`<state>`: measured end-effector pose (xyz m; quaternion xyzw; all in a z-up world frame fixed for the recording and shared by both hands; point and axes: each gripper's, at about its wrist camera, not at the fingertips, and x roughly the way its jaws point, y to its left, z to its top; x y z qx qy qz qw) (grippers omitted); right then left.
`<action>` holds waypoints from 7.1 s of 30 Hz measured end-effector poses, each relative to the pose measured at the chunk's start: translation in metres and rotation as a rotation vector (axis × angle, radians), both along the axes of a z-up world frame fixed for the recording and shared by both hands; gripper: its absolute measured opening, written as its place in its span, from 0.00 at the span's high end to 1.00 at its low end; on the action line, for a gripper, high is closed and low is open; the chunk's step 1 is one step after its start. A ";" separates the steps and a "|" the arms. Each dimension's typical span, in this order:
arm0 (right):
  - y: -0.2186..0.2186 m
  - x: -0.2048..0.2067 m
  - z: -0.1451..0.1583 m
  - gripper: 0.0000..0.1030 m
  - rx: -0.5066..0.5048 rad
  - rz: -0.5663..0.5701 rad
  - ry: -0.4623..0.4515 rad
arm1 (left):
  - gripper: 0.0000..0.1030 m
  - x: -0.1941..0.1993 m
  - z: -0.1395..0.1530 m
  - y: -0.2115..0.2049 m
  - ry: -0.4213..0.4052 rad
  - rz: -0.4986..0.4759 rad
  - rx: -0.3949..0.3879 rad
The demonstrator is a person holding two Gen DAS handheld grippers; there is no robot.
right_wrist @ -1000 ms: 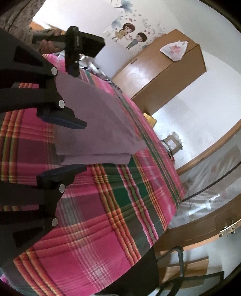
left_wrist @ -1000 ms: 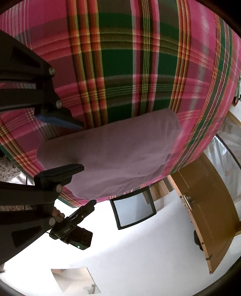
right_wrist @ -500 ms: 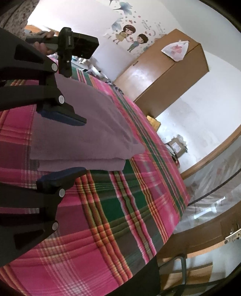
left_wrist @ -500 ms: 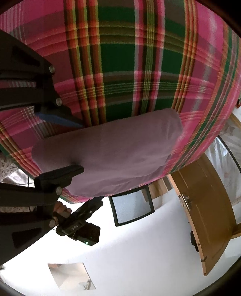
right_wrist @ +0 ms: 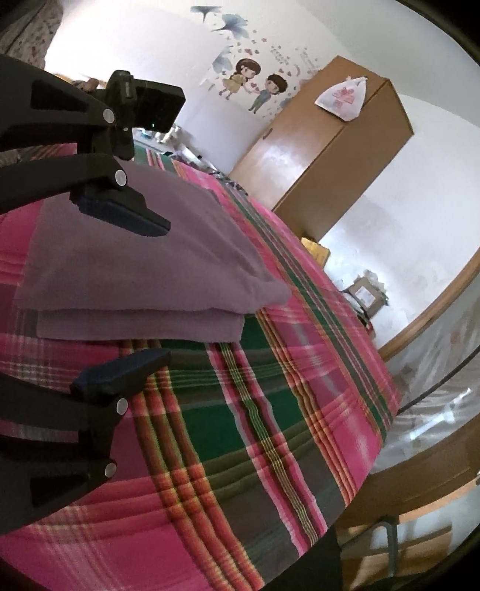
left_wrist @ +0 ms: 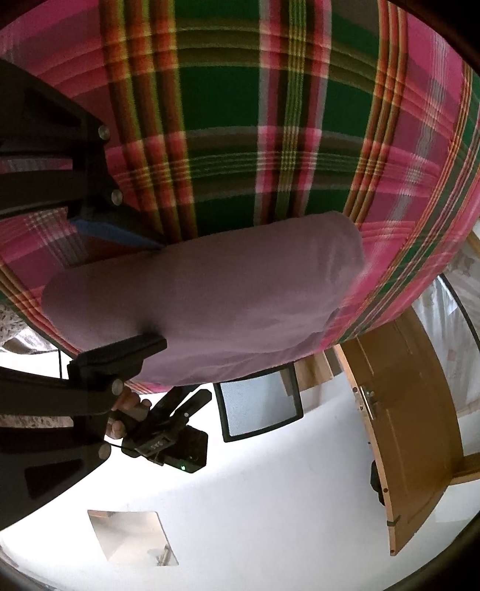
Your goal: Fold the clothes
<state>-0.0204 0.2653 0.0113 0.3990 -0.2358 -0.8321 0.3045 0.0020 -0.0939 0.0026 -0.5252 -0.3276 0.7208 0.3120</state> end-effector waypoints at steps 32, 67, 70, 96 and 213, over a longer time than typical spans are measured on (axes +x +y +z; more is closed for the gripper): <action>-0.028 -0.045 -0.008 0.28 0.004 0.179 -0.078 | 0.49 -0.023 -0.021 -0.003 -0.150 -0.030 0.145; -0.035 -0.044 -0.009 0.55 0.017 0.178 -0.053 | 0.56 -0.026 -0.028 0.008 -0.218 0.132 0.187; -0.034 -0.044 -0.011 0.61 -0.008 0.175 -0.063 | 0.59 -0.026 -0.026 0.009 -0.206 0.132 0.176; -0.053 -0.037 0.011 0.74 -0.005 0.140 -0.001 | 0.66 -0.040 -0.003 0.003 -0.133 0.142 0.175; -0.357 -0.096 -0.009 0.56 0.098 0.409 -0.036 | 0.53 -0.062 0.007 -0.281 -0.102 0.544 -0.085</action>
